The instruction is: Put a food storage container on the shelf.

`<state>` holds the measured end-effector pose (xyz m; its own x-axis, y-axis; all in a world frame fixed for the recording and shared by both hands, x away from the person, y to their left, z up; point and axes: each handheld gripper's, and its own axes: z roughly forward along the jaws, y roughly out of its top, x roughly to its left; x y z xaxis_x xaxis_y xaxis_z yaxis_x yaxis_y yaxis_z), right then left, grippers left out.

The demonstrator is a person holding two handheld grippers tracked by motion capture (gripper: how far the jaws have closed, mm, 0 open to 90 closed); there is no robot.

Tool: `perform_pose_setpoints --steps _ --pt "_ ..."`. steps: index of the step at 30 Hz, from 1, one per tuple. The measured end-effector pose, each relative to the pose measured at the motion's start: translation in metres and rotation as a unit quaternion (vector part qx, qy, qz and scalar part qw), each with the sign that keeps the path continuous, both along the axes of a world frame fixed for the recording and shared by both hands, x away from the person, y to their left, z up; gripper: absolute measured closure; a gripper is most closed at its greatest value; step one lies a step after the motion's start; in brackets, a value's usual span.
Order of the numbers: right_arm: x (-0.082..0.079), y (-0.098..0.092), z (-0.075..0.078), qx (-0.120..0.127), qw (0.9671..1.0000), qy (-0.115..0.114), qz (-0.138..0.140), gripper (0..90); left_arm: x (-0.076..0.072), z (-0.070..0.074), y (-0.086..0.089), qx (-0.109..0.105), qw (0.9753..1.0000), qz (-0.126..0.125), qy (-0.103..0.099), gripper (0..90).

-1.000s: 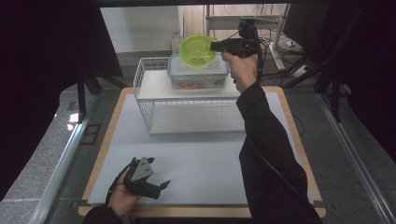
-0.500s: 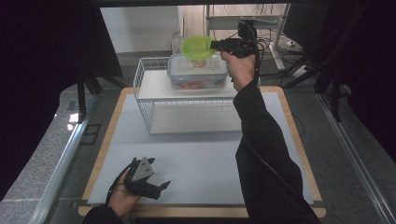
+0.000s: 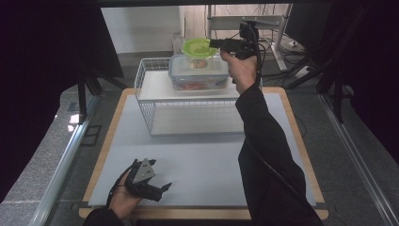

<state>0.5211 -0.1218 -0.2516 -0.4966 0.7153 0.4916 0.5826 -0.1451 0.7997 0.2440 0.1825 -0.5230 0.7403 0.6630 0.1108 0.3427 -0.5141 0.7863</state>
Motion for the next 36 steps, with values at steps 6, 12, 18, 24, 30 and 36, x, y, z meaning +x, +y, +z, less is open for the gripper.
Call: perform_pose_setpoints --steps 6,12,18,24,30,36 --pt "-0.006 -0.005 -0.003 -0.009 0.9994 -0.019 0.027 25.0 0.000 0.000 0.000 0.002 1.0000 0.000 -0.001 3.2" --pt "-0.020 -0.015 -0.010 -0.035 0.9972 -0.050 0.043 17.8 0.000 0.000 0.000 -0.001 1.0000 0.000 -0.002 3.1" --pt "-0.038 -0.034 -0.024 -0.063 0.9929 -0.079 0.063 12.7 0.000 0.000 0.000 -0.008 1.0000 0.000 0.001 2.8" --pt "-0.057 -0.047 -0.037 -0.078 0.9904 -0.086 0.076 9.7 0.001 0.002 0.002 -0.032 0.9995 -0.005 0.005 2.9" --pt "-0.075 -0.052 -0.048 -0.092 0.9874 -0.095 0.087 8.3 0.001 0.002 0.004 -0.057 0.9982 -0.011 0.012 5.8" --pt "-0.097 -0.055 -0.069 -0.116 0.9828 -0.101 0.102 6.8 -0.002 0.004 0.000 -0.045 0.9988 -0.019 -0.009 6.1"
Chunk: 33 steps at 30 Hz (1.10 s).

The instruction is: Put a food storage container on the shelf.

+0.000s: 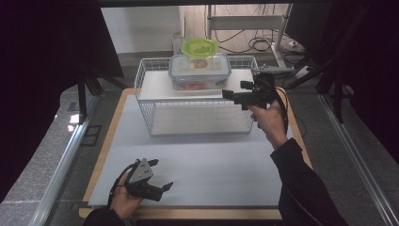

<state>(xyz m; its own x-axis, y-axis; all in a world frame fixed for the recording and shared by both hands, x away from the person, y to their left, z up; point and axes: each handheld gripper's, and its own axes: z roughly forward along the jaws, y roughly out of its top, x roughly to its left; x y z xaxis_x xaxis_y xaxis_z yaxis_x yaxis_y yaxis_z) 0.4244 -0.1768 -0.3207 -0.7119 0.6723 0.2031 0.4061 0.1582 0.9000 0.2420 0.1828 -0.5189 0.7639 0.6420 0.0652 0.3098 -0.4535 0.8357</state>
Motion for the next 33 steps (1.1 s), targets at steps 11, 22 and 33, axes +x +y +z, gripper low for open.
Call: perform_pose_setpoints --steps 11,22,33 --pt "-0.031 0.003 -0.032 -0.021 0.9995 -0.004 0.024 5.2 -0.001 -0.001 -0.004 0.026 0.9996 -0.005 -0.008 5.2" --pt "-0.057 -0.003 -0.069 -0.061 0.9977 -0.003 0.031 3.0 -0.001 -0.002 -0.004 0.023 0.9997 -0.009 -0.004 3.6" --pt "-0.086 -0.022 -0.113 -0.089 0.9957 -0.008 0.024 2.5 -0.001 -0.003 -0.004 0.025 0.9996 -0.014 0.001 3.0"
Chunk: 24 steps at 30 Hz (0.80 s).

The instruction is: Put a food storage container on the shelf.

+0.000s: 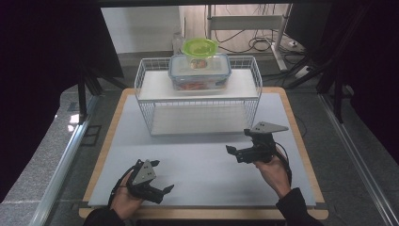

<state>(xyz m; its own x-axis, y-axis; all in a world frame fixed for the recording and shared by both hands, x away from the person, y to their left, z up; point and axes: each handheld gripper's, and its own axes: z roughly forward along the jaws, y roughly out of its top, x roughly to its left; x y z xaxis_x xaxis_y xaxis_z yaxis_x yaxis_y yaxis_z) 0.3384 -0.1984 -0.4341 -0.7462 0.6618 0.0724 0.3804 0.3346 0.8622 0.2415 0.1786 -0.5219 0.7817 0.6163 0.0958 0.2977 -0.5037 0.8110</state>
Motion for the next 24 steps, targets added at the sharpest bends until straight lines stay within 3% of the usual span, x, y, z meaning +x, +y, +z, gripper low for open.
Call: perform_pose_setpoints --steps 6,7,10,18,24 --pt "-0.013 -0.003 -0.020 -0.024 0.9997 0.001 0.000 1.6 0.000 0.000 0.000 0.000 1.0000 0.000 0.001 2.8" --pt "-0.017 -0.003 -0.028 -0.041 0.9991 0.003 -0.001 0.5 0.000 0.000 0.000 0.000 1.0000 -0.001 0.001 2.7" --pt "-0.025 -0.003 -0.039 -0.059 0.9983 0.003 -0.005 0.0 0.000 0.000 0.000 -0.002 1.0000 -0.001 0.000 2.6" --pt "-0.041 -0.005 -0.057 -0.089 0.9960 0.008 -0.001 0.0 0.000 -0.001 -0.001 0.004 1.0000 -0.001 0.004 2.4" --pt "-0.047 -0.015 -0.074 -0.107 0.9933 0.042 -0.007 0.0 0.002 -0.003 -0.001 0.014 0.9999 0.003 0.008 2.3"
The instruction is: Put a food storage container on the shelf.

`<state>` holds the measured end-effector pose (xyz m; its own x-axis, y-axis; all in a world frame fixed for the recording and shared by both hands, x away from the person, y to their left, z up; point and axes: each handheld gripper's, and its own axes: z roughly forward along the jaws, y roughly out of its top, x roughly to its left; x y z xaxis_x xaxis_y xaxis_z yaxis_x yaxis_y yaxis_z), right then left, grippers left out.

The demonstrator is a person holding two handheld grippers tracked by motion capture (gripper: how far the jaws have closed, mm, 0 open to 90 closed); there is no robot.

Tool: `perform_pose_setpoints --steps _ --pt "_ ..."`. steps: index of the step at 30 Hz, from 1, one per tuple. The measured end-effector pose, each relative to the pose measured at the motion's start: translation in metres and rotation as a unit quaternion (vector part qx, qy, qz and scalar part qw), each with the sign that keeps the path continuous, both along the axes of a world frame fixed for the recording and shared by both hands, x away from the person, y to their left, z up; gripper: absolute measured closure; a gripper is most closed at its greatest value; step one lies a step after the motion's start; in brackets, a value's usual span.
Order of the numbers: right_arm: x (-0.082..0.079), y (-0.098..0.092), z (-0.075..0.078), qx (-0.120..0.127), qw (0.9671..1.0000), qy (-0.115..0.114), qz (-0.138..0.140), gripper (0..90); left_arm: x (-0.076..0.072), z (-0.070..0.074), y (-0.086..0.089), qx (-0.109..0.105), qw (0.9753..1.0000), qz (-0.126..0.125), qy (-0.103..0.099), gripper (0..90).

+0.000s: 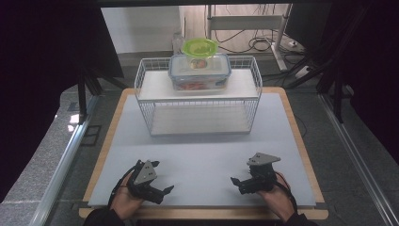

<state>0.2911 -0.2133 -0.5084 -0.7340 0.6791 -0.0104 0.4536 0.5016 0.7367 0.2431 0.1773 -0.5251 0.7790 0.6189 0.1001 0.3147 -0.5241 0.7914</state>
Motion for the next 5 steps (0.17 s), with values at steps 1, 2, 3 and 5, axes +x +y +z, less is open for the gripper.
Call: perform_pose_setpoints --steps 1,2,3,5 --pt "0.0000 0.0000 0.0000 0.000 1.0000 0.000 0.000 0.0 0.0000 0.0000 0.0000 0.000 1.0000 0.000 0.000 2.3" --pt "-0.0002 -0.0011 -0.0017 0.000 1.0000 0.005 -0.002 0.0 0.0003 -0.0002 0.0000 0.001 1.0000 0.000 0.001 2.3" --pt "0.0000 -0.0026 -0.0034 -0.003 0.9999 0.010 -0.005 0.0 0.0008 -0.0002 -0.0001 0.002 1.0000 0.002 0.001 2.3" --pt "0.0003 -0.0028 -0.0038 -0.003 0.9999 0.012 -0.006 0.0 0.0010 -0.0002 -0.0001 0.002 1.0000 0.002 0.001 2.3"
